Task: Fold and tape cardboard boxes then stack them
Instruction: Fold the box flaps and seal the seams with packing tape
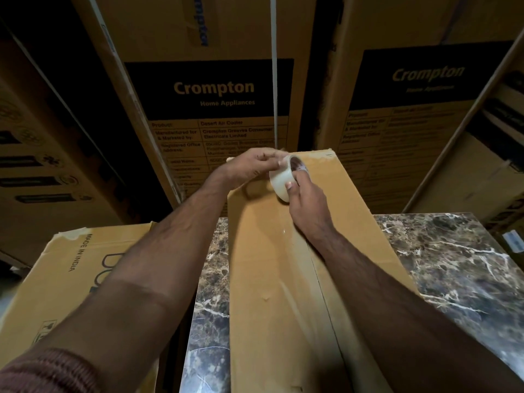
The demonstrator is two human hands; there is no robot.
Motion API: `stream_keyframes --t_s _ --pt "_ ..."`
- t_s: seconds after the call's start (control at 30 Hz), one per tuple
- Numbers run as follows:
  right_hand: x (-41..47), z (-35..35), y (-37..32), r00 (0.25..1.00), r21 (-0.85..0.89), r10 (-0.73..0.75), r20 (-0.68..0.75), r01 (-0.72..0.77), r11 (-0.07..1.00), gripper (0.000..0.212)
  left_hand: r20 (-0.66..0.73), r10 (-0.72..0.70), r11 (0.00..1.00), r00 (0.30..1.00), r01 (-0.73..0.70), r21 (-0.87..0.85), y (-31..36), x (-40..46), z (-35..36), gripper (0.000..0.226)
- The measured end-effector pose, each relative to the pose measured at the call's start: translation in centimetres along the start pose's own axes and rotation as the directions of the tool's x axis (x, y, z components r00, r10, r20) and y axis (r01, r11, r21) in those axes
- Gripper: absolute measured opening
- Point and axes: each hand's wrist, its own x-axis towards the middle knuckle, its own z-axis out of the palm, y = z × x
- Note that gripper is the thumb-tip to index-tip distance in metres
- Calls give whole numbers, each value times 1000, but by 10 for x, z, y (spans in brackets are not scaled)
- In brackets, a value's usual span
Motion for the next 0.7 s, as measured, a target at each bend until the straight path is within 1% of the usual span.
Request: stream_keyframes --t_s 0.03,0.1,0.17,0.23,0.3,0.37,0.43,0.5,0.57,0.6,0.67,0.7 --pt "1 -1 -1 1000 10 17 -10 -17 1000 15 -44 53 998 998 -51 37 2 1 0 31" --pt "2 -2 -3 998 42 55 -28 -53 998 16 -140 155 983 978 -138 121 2 5 -3 19" --pt "5 -4 -4 998 79 65 -24 -63 995 19 -191 210 967 959 -175 187 4 8 -2 19" --pt "10 -7 -2 998 117 63 -23 -60 991 25 -223 232 959 947 -184 216 6 15 2 21" --pt "14 -9 7 998 101 66 -4 -65 993 42 -247 230 957 941 -173 232 9 21 3 24" --pt "16 -10 16 993 24 111 34 -111 993 53 -244 208 956 947 -144 257 8 29 0 26" --pt "17 -9 23 985 -10 163 60 -162 987 54 -252 176 948 952 -95 303 5 39 -3 26" --pt "19 -9 24 985 -13 167 51 -166 986 53 -285 157 934 946 -48 355 2 51 -4 22" --pt "24 -13 20 989 51 148 6 -148 988 48 -344 158 933 926 -26 359 1 64 -7 22" --pt "25 -15 15 988 117 157 -6 -155 981 45 -384 151 938 911 -9 347 0 71 -8 24" --pt "24 -19 10 977 277 211 5 -204 939 41 -438 116 944 892 37 327 -5 81 -7 27" --pt "23 -20 11 972 327 232 21 -226 918 42 -447 95 944 889 62 324 -8 85 -4 28"
